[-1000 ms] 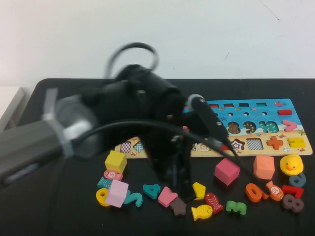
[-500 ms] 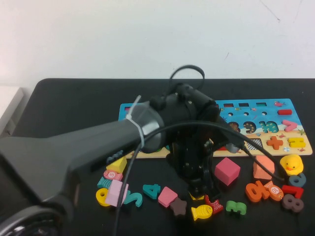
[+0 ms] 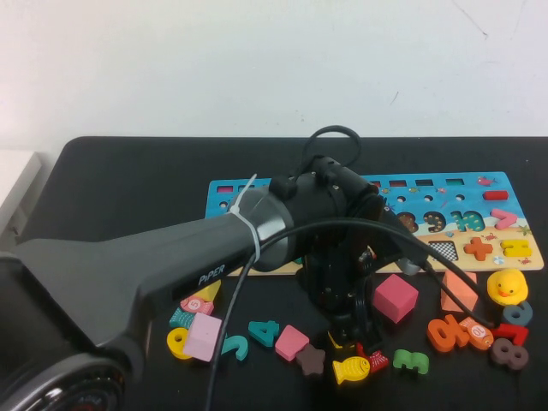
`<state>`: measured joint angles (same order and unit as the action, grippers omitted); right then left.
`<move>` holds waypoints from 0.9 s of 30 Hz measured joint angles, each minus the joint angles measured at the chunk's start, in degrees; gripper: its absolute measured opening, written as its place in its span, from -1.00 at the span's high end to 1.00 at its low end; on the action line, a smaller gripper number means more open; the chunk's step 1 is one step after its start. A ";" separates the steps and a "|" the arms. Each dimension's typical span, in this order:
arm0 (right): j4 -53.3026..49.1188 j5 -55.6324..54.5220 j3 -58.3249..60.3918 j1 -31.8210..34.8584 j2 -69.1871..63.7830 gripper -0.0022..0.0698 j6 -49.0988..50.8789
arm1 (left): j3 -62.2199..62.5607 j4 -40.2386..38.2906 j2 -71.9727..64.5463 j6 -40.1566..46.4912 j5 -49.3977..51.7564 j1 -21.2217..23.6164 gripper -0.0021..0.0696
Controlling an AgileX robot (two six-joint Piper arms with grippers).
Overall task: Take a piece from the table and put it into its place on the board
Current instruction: Pick up the "Pentagon"
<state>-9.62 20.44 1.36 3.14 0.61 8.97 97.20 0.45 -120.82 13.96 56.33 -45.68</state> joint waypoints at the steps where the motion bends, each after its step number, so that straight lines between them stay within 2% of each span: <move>1: 0.00 0.00 0.00 0.00 0.00 0.89 0.00 | 0.00 0.00 0.00 0.61 -0.24 0.00 -0.32; 21: 0.00 0.00 0.00 0.00 0.00 0.89 0.00 | 0.00 0.00 -2.88 2.29 -0.89 0.00 -0.31; 24: 0.00 0.00 0.00 0.00 0.00 0.89 0.00 | 0.00 0.12 -2.88 2.29 -1.10 0.00 -0.24; 27: 0.00 0.00 0.00 0.00 0.00 0.89 0.00 | 0.00 0.75 -2.88 2.29 -1.47 0.00 -0.05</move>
<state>-9.62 20.44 1.36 3.14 0.61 8.97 97.20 1.20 -123.70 16.26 54.86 -45.68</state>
